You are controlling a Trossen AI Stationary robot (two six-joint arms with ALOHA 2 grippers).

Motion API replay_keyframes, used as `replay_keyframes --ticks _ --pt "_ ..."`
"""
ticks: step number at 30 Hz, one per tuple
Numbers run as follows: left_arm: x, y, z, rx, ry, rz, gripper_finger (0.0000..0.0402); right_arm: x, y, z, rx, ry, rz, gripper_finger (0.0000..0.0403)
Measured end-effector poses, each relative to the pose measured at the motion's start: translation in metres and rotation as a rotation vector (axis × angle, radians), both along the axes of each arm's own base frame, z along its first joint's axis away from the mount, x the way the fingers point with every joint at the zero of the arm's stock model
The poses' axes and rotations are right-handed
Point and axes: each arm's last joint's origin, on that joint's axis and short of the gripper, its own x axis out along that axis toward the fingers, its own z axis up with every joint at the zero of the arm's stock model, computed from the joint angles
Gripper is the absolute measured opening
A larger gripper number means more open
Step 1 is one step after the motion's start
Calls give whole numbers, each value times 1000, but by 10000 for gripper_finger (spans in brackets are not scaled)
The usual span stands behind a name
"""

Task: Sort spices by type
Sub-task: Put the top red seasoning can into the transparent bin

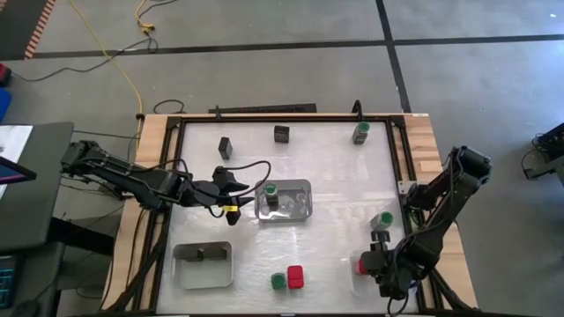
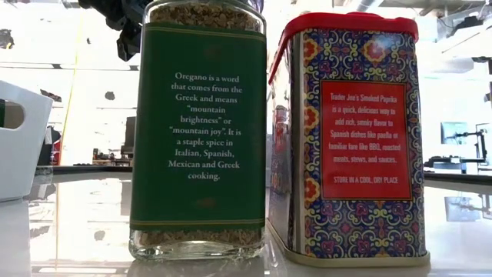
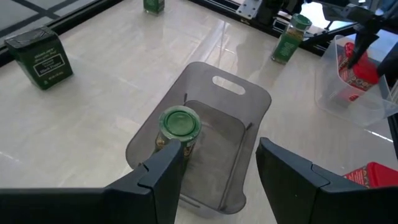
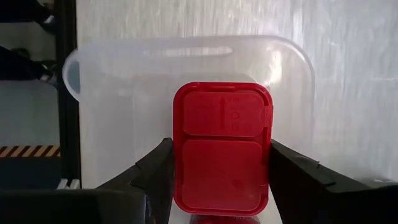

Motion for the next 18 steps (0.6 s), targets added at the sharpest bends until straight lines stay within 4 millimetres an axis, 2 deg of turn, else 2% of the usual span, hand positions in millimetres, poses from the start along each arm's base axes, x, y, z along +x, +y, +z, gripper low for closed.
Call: replay_keyframes --ticks 18 --pt "0 0 0 2 -1 5 193 2 -3 -11 27 6 -32 236"
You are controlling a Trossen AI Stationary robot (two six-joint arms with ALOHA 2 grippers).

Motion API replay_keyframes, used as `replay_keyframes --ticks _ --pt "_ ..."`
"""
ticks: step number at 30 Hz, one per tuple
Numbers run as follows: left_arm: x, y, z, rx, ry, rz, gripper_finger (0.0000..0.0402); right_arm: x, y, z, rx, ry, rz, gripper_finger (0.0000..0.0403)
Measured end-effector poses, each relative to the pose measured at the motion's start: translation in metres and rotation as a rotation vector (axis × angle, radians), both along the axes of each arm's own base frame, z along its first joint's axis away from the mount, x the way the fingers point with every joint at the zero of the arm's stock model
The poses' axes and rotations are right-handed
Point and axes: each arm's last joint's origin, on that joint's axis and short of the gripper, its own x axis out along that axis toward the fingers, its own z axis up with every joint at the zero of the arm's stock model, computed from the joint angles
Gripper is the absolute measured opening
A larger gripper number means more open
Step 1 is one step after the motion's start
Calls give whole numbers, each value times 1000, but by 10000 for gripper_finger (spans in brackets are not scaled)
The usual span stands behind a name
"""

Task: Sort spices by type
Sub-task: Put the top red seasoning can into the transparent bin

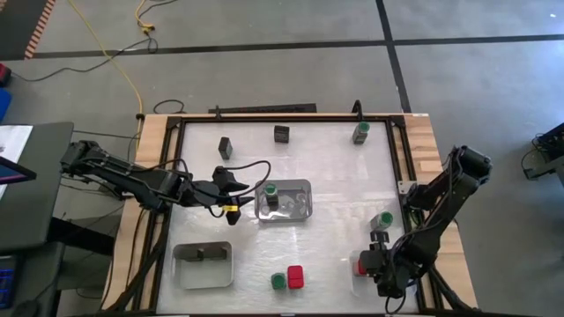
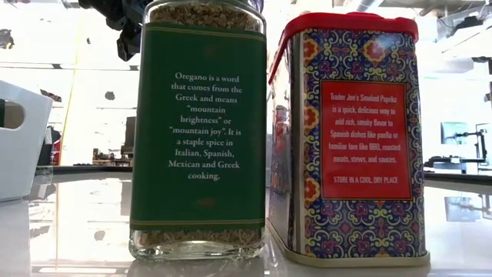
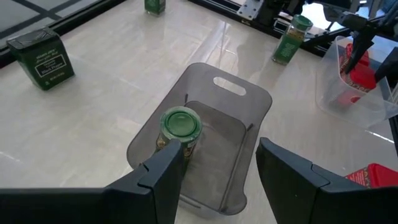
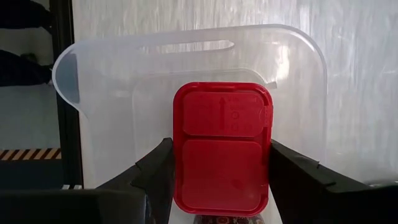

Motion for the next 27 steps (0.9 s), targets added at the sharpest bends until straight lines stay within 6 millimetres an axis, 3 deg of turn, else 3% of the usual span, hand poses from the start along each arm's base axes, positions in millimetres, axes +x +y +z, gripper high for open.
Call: replay_keyframes --ticks 27 --pt "0 0 0 8 2 0 193 1 -5 -1 -41 16 11 243"
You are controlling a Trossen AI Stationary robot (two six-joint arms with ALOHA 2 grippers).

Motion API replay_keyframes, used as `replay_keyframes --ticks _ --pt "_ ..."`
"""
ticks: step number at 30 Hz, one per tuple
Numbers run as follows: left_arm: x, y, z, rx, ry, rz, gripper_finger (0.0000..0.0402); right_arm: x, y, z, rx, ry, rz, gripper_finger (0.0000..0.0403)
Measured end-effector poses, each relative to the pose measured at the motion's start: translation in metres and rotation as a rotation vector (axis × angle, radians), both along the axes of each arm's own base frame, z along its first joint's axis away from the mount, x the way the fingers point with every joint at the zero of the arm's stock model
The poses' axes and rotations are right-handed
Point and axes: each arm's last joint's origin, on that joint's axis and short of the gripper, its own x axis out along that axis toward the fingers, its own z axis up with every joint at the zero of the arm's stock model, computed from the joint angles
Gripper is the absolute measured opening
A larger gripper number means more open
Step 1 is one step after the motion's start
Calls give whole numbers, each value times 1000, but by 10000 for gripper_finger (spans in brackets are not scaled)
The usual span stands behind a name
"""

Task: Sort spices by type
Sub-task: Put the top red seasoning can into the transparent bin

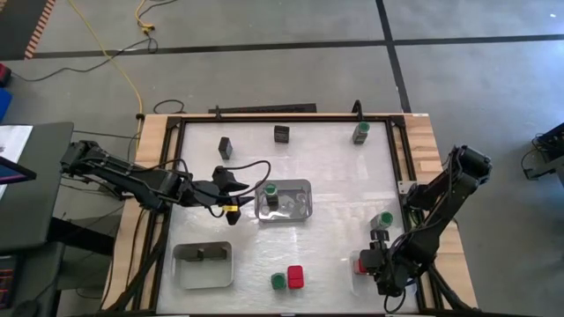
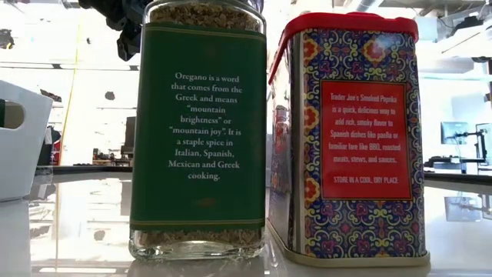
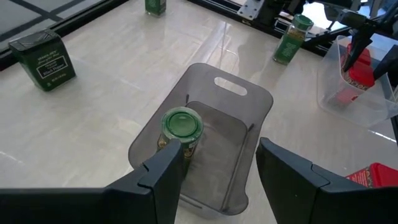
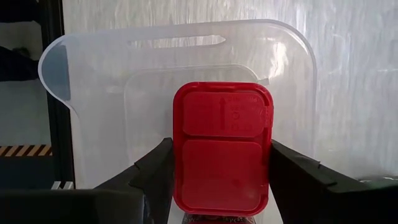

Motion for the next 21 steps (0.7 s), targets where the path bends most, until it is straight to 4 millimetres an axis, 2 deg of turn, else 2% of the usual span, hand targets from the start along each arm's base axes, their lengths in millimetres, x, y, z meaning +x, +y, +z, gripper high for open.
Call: replay_keyframes --ticks 21 --pt "0 0 0 0 1 -1 193 2 0 0 -17 -14 87 245"
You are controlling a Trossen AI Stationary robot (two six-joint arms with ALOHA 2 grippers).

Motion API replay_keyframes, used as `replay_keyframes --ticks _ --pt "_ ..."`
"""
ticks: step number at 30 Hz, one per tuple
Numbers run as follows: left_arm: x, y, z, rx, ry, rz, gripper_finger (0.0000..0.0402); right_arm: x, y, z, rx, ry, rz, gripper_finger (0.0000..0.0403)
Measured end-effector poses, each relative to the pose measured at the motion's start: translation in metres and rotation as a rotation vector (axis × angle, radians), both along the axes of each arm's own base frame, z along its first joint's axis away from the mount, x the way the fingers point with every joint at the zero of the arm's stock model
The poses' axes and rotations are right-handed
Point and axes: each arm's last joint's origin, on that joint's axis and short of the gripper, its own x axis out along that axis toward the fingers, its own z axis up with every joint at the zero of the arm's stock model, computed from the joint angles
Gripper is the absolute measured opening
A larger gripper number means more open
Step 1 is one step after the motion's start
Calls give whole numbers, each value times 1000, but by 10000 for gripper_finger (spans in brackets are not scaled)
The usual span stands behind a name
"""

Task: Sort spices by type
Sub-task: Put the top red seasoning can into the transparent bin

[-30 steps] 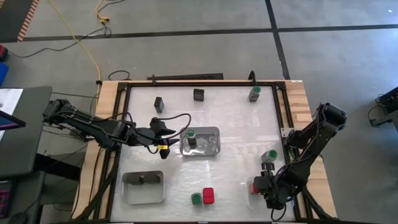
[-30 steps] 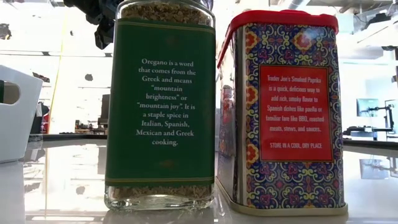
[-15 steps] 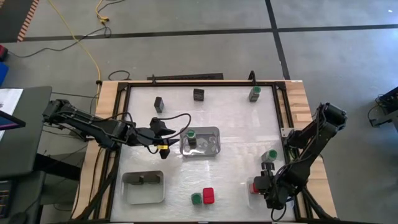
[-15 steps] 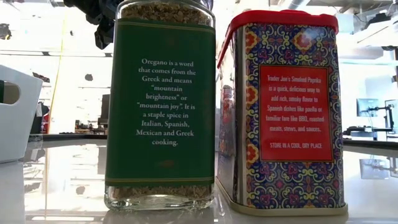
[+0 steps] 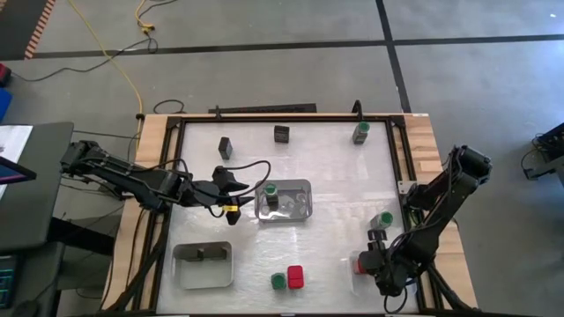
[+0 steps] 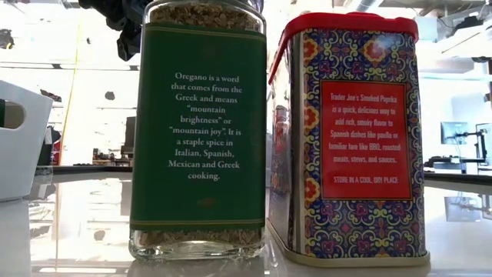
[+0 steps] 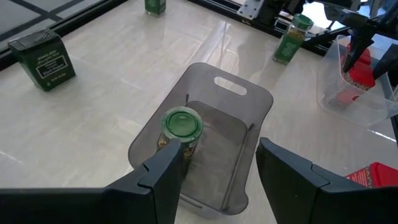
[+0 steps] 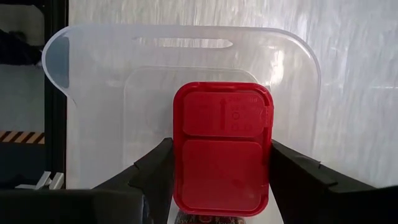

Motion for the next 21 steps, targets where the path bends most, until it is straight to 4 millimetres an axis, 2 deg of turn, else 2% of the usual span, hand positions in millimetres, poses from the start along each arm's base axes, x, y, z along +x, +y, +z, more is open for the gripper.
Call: replay_keyframes --ticks 15,21 --pt "0 0 0 0 3 -2 193 -4 -4 3 17 32 -46 246" --pt "0 0 0 0 3 -2 193 -3 -4 3 19 31 -46 278"
